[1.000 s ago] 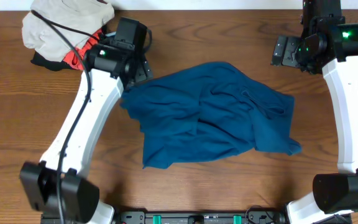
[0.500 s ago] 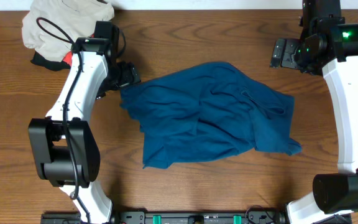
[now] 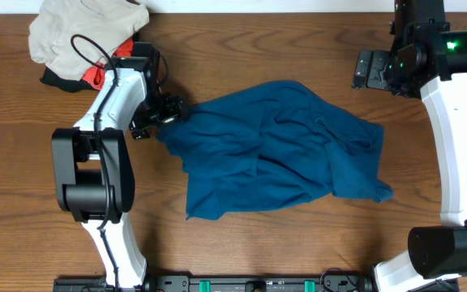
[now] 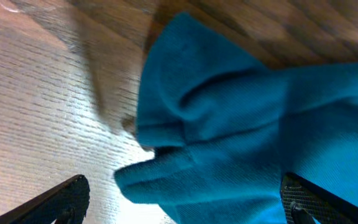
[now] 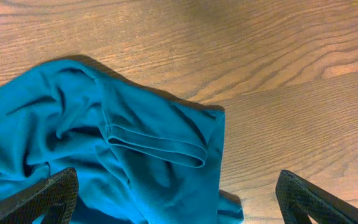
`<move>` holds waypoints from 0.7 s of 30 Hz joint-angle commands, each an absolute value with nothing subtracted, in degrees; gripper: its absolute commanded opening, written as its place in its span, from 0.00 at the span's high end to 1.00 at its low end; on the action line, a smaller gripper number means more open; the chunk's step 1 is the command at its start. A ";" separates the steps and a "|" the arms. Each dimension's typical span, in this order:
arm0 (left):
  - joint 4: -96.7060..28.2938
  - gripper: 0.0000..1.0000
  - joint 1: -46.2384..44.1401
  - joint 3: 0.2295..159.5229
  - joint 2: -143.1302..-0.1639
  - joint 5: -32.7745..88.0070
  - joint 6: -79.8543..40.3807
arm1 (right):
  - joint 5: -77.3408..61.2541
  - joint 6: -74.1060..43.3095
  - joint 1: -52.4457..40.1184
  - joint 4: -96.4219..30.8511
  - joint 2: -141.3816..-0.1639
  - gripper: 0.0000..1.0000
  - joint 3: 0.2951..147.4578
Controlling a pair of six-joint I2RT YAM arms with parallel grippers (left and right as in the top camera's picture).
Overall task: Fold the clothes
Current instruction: 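Grasp the shirt's top-left corner with the left gripper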
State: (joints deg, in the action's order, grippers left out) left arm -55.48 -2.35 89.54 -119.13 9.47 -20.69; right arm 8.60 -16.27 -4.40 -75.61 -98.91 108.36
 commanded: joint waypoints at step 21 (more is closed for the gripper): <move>-50.09 0.02 0.62 84.49 -121.54 18.92 -17.17 | 8.47 -15.57 -4.32 -75.64 -97.84 0.01 108.97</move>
